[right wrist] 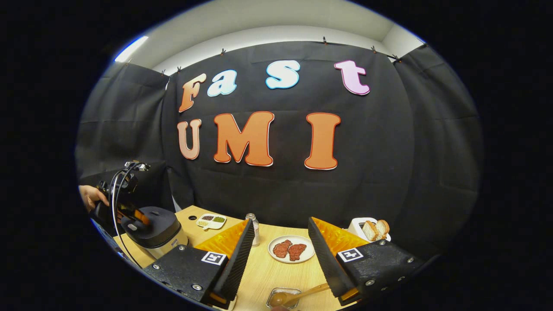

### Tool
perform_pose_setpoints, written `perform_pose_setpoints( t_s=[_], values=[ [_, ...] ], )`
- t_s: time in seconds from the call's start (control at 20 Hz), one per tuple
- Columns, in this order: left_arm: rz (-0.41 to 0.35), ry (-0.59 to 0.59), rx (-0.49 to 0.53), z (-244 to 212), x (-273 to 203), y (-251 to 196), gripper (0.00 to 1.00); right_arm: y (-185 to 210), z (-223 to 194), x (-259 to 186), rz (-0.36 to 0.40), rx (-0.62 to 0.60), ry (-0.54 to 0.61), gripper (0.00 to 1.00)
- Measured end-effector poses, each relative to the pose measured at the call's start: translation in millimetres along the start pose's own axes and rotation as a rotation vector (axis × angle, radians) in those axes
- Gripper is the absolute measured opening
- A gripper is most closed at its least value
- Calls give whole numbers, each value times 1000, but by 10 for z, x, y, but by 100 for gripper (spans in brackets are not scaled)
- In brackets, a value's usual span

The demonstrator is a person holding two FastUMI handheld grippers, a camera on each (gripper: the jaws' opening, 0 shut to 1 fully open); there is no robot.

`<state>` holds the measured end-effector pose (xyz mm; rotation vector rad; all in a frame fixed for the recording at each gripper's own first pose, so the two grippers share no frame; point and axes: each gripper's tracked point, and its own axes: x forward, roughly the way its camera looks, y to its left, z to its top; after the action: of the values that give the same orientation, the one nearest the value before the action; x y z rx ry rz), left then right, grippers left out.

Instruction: Close the left gripper, press the button to open the rice cooker; take a wooden spoon from the chopstick holder with the right hand, scoop a spoonful of rice and pour it into the rice cooker, then put the wooden spoon back into the chopstick holder.

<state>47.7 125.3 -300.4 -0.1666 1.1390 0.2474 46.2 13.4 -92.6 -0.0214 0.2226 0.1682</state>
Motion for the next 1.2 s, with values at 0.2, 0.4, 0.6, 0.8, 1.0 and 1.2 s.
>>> perform_pose_setpoints(
  t_s=[0.2, 0.4, 0.6, 0.8, 1.0, 1.2],
  values=[
    [-23, 104, 103, -25, 20, -59, 98, 39, -40, 21, 12, 5, 24, 79],
    [-58, 168, 69, -3, 61, -95, 98, 88, -29, 48, 20, -2, 21, 79],
    [-13, 26, 56, 26, 42, -75, 98, 114, -20, 13, 25, -5, 14, 79],
    [11, -197, 63, 2, 17, -104, 98, 149, 17, 1, 33, -6, 18, 79],
    [-71, -368, 15, 96, -283, -404, 96, 283, 97, -13, 53, -14, -7, 79],
    [-131, -600, 71, 339, -924, -626, 96, 339, 52, -34, 58, -49, 6, 79]
  ],
)
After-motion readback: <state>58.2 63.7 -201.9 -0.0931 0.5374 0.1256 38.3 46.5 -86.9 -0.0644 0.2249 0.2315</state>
